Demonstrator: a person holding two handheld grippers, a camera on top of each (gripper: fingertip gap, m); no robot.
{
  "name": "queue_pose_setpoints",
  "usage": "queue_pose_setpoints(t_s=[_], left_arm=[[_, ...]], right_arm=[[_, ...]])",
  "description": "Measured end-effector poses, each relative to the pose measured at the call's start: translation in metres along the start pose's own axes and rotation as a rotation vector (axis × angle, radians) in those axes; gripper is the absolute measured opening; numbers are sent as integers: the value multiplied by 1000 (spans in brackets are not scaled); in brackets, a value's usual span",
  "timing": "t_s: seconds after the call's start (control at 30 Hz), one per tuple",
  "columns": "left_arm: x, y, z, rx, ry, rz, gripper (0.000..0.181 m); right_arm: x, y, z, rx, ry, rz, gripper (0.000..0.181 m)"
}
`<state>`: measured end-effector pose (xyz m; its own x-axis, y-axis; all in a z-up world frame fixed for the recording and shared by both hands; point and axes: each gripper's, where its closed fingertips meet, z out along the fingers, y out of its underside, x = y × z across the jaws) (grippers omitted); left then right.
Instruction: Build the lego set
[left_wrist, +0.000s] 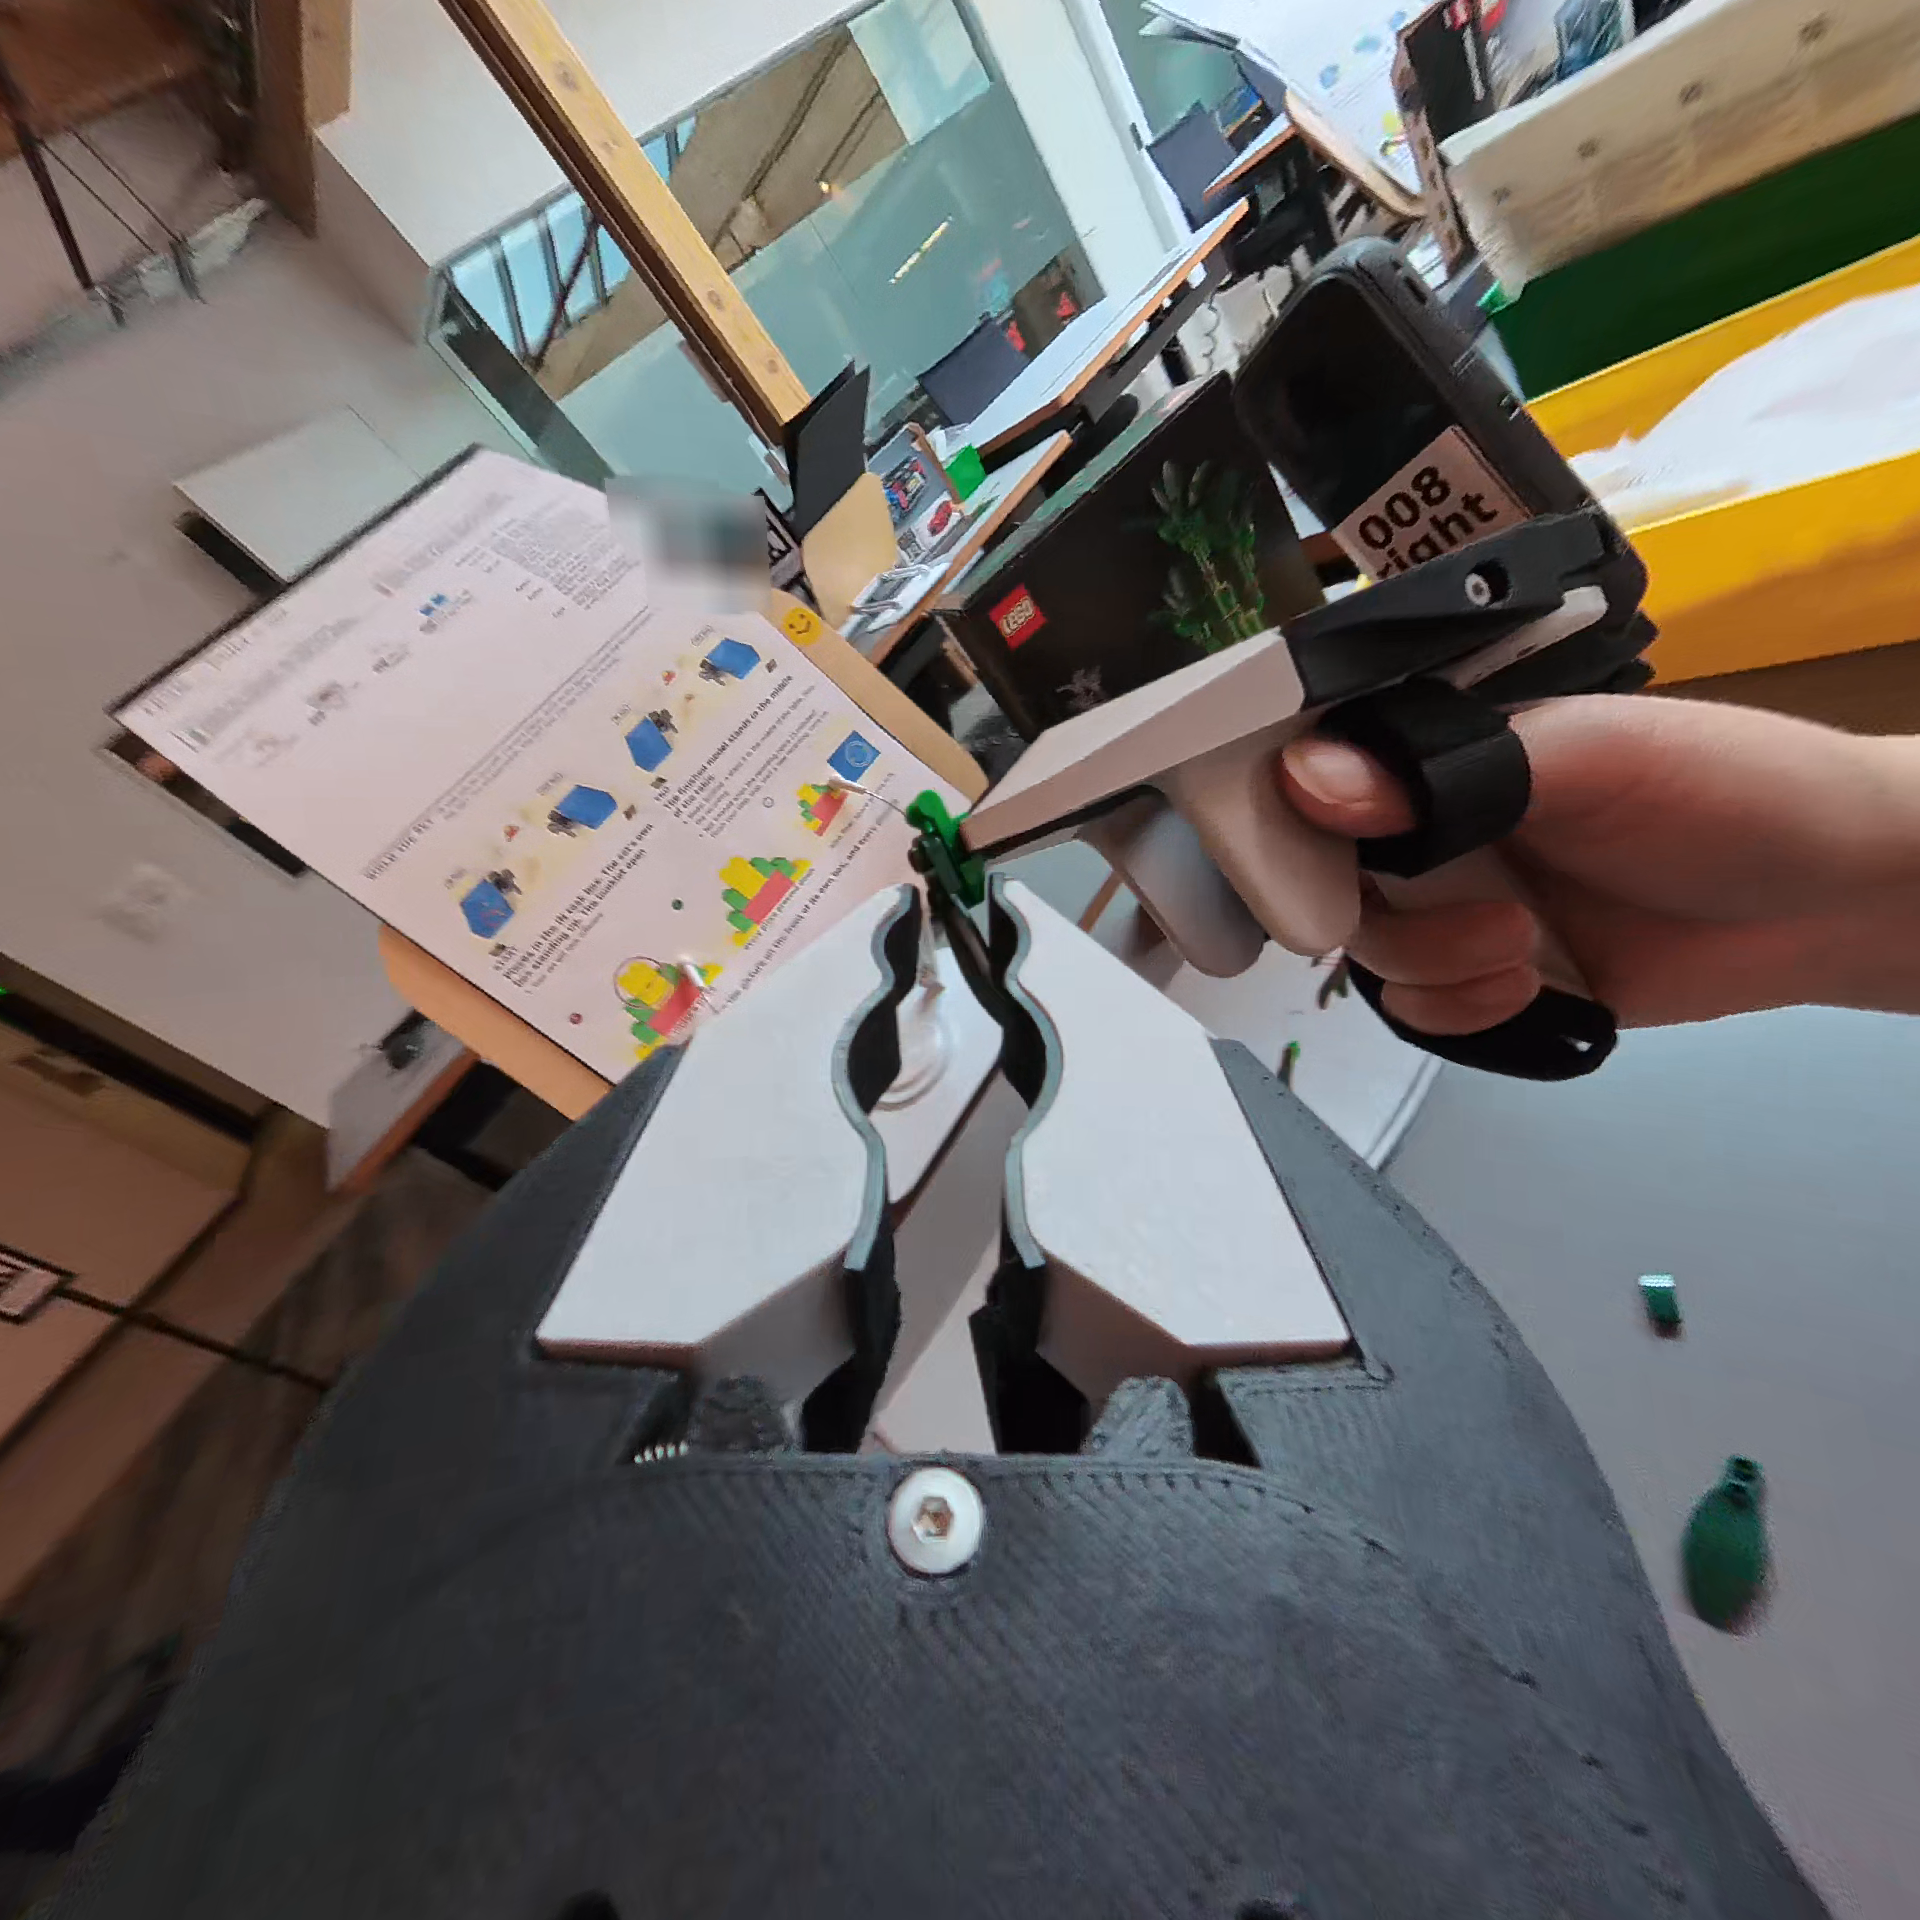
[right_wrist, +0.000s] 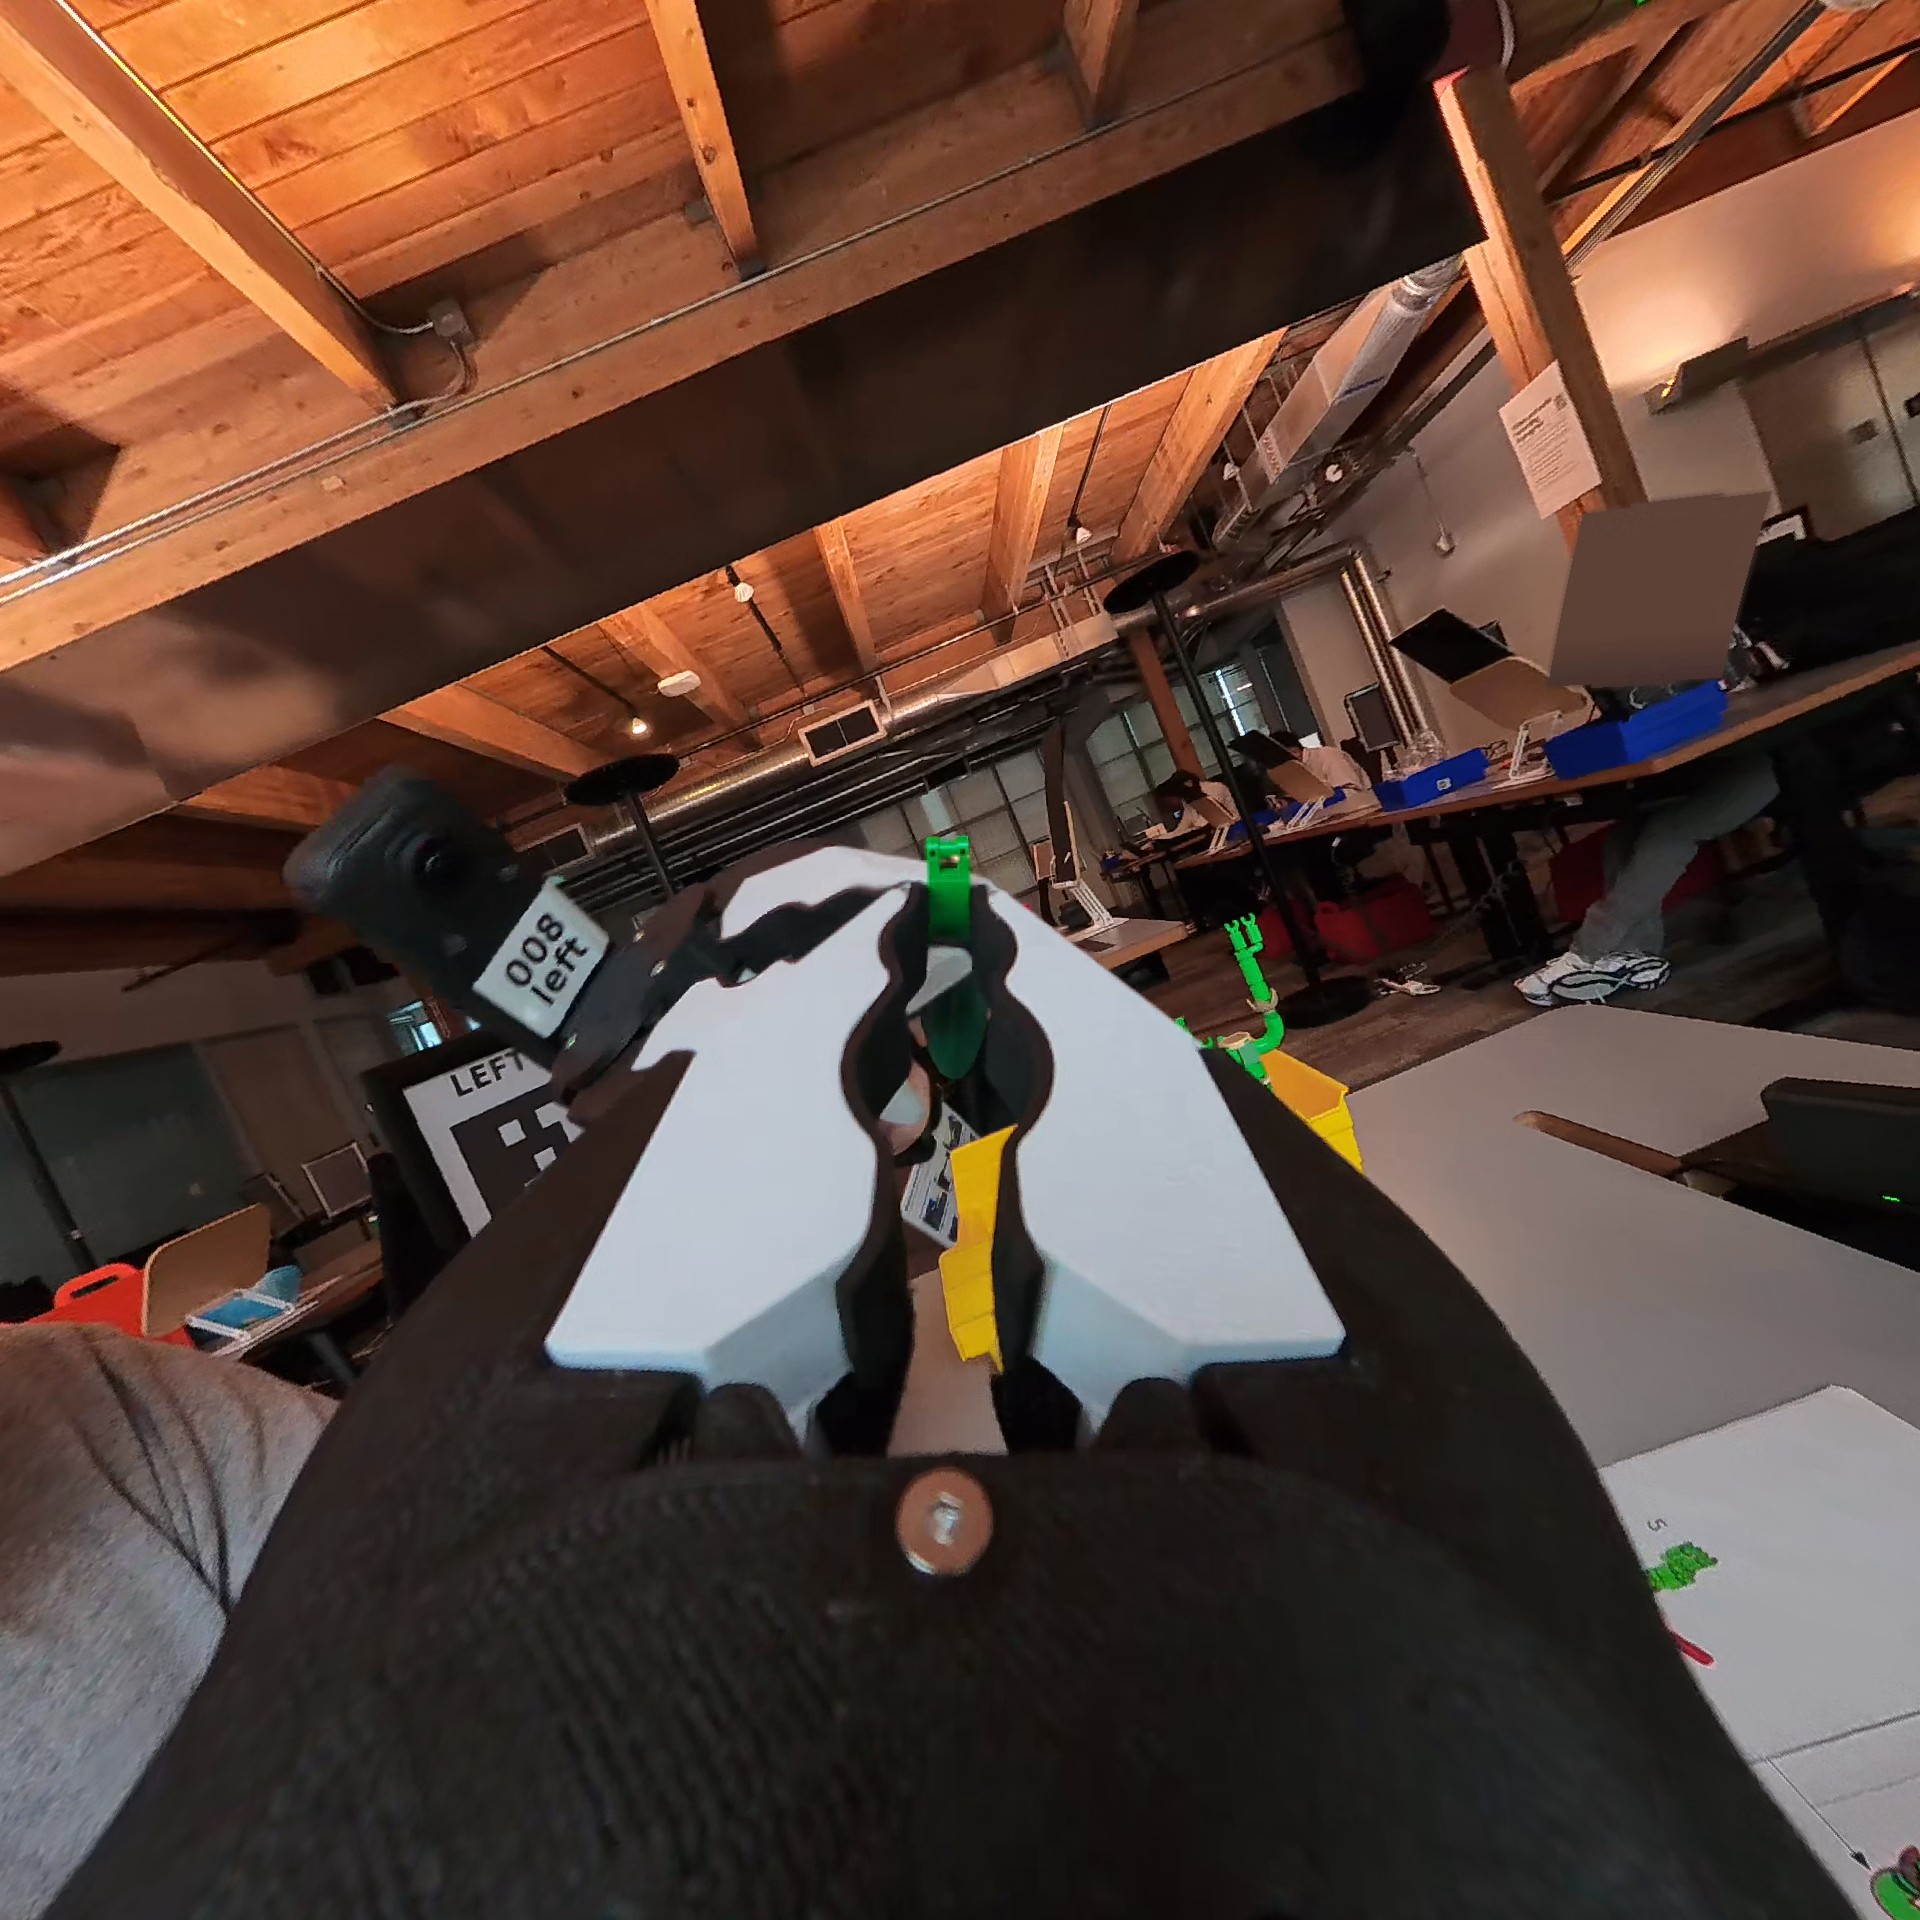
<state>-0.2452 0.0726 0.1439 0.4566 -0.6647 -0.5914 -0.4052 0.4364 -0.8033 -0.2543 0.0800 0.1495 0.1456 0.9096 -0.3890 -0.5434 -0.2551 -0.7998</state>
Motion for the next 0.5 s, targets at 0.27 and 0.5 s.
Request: queue_pose_setpoints(t_s=[0.27,0.5], left_arm=[[10,19,-8,-83,89,88,8],[53,61,-23,-239,360,309,8]], right_arm=[[7,16,-5,-292,-3,-207,25],[-9,62,-38,-728,-76,-1060,34]])
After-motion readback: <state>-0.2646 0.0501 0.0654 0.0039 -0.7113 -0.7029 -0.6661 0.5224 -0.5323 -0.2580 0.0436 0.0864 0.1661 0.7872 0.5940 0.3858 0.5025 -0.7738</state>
